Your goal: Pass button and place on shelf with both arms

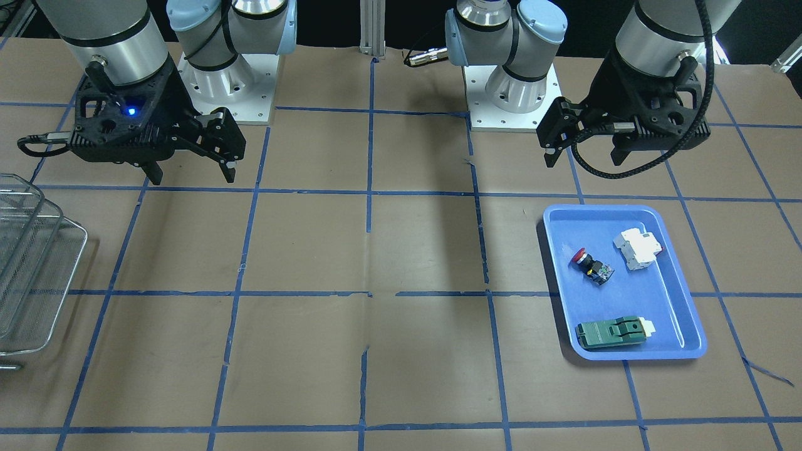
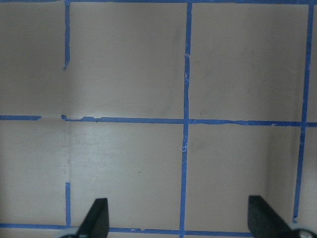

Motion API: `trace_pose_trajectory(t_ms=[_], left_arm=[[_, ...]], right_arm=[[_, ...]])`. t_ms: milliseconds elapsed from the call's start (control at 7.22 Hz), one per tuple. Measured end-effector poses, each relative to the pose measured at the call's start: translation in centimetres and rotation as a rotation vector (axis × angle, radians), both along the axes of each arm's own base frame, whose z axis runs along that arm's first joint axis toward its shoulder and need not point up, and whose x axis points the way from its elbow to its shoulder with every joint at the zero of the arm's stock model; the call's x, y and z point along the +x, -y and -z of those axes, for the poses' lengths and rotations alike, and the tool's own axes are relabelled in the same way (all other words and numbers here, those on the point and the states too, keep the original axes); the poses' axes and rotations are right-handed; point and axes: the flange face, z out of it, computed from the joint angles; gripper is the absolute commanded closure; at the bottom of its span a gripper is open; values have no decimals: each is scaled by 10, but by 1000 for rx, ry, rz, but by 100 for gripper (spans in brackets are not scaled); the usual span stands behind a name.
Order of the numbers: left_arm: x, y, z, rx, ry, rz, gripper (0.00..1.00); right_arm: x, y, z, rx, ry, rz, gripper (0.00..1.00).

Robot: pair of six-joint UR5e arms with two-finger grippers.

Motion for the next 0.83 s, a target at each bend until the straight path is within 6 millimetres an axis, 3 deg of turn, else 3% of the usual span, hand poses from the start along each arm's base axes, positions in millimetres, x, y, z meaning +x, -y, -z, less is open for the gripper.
trace_pose_trajectory(t_ms=[139, 416, 554, 831], left_arm=[[25, 8, 15, 29, -1, -42, 0], [110, 26, 87, 84, -37, -116, 0], [137, 28, 129, 74, -82, -124, 0], [162, 21, 213, 32, -131, -120, 0]], right_arm=[[0, 0, 1, 1, 0, 0, 0], [0, 0, 1, 2, 0, -1, 0], [0, 0, 1, 2, 0, -1, 0], [2, -1, 0, -1, 0, -3, 0]])
